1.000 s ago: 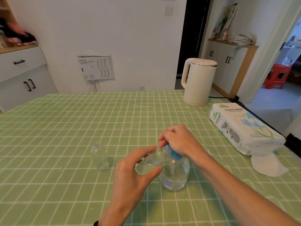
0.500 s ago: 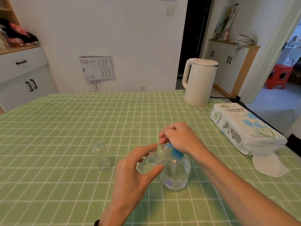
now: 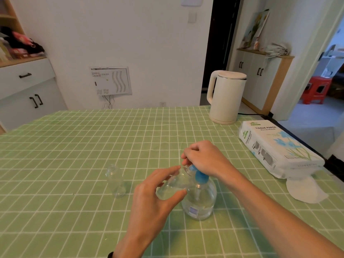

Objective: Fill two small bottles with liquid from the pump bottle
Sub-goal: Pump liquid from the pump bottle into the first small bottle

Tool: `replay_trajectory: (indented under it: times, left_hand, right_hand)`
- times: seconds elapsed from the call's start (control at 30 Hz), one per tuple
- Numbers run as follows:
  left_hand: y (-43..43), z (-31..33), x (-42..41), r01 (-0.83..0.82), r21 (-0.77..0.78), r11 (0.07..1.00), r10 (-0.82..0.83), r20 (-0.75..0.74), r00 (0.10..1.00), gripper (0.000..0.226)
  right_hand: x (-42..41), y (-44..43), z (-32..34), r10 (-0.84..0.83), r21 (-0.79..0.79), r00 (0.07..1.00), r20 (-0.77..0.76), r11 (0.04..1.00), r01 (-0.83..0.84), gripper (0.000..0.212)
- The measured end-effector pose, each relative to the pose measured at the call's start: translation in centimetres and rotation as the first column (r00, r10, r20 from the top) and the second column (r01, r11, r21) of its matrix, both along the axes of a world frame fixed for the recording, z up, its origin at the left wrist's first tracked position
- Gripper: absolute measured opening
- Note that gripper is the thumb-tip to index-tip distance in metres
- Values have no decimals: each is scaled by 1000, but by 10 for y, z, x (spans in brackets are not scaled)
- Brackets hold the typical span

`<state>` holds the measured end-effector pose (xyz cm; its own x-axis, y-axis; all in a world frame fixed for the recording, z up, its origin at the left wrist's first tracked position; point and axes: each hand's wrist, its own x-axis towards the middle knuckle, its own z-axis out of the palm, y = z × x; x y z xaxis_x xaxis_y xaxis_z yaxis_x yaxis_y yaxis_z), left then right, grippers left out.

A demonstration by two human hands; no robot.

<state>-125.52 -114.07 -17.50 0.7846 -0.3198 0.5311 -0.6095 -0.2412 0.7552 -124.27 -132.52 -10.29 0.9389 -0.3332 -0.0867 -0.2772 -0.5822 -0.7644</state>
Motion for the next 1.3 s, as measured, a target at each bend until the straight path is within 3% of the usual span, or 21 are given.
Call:
replay_trajectory:
  times: [0.2,0.57,0.73,0.93,1.3]
  left_hand:
    - [-1,-4,2,8,-2,1000,-8,-7,1000,57]
    - [1,-5,0,5,0,1000,-5,-1,1000,59]
    - [0,-1,1,0,0,1000,0,1,1000,60]
    - [0,-5,2,-2,4,1000,2,1,1000,59]
    - [0,-5,0,-1,6,1000,1,-9,1000,58]
  right_hand:
    - [2,-3,-9,-4,148,999,46,989,-3,31]
    - [-2,-1,-10,-44,113,998,42,993,39,29]
    - [0,3,-1,-11,-5,997,73,1000,11,27]
    - [1,-2,-10,-51,97,995,83,994,42,30]
    - [-2,0,-7,-54,79,998,42,996,50,30]
